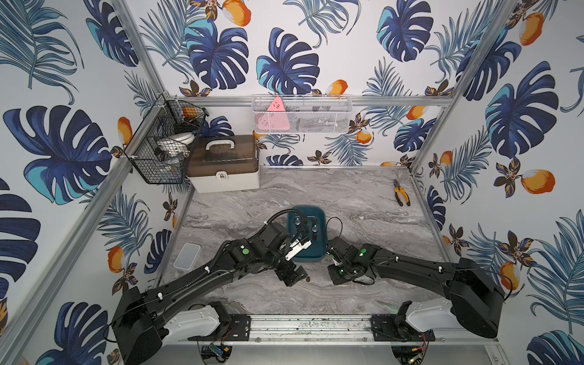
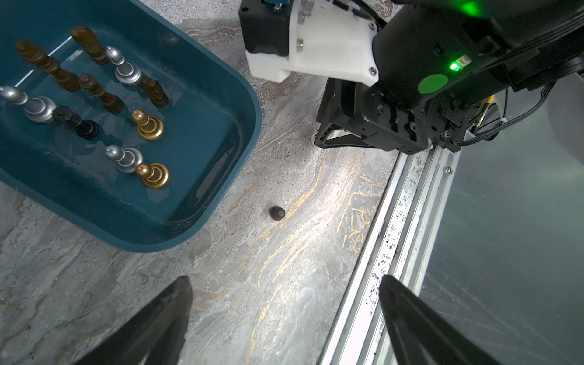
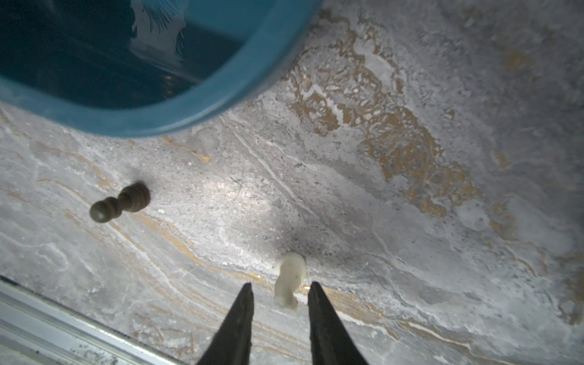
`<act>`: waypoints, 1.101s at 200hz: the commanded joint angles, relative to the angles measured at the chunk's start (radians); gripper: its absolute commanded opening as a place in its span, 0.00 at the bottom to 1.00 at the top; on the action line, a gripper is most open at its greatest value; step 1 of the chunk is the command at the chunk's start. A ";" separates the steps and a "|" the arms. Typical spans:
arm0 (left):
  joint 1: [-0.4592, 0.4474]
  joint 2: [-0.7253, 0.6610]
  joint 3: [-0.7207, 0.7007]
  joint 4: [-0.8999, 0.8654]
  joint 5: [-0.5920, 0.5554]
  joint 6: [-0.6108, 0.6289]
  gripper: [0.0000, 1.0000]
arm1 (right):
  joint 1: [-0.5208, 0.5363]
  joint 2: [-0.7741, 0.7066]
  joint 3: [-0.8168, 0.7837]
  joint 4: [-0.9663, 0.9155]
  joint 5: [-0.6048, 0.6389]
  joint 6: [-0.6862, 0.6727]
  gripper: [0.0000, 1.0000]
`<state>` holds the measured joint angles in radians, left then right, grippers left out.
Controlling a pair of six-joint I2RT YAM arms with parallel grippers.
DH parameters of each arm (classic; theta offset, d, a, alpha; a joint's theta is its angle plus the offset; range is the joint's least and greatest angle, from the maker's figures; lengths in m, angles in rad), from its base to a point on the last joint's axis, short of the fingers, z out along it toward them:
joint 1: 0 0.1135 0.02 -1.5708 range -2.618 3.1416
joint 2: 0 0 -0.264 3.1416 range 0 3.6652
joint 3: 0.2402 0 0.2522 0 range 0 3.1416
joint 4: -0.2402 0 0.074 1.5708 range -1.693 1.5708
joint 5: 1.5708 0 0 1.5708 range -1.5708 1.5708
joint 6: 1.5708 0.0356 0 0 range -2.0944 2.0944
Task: Put the chess pieces into the storage box
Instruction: Pick up the chess piece at the center of the board.
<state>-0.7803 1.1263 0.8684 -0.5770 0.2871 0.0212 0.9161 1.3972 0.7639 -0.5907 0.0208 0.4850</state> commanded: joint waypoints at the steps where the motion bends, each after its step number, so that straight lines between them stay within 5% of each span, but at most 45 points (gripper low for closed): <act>1: -0.003 -0.010 0.000 0.005 -0.017 0.019 0.95 | 0.001 0.006 -0.005 0.033 0.004 0.000 0.32; 220: -0.003 0.049 0.023 -0.012 -0.029 0.012 0.94 | 0.002 0.003 -0.036 0.060 -0.004 -0.001 0.10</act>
<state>-0.7830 1.1721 0.8825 -0.5842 0.2569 0.0235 0.9161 1.4071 0.7231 -0.5312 0.0170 0.4847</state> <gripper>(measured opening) 0.942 0.124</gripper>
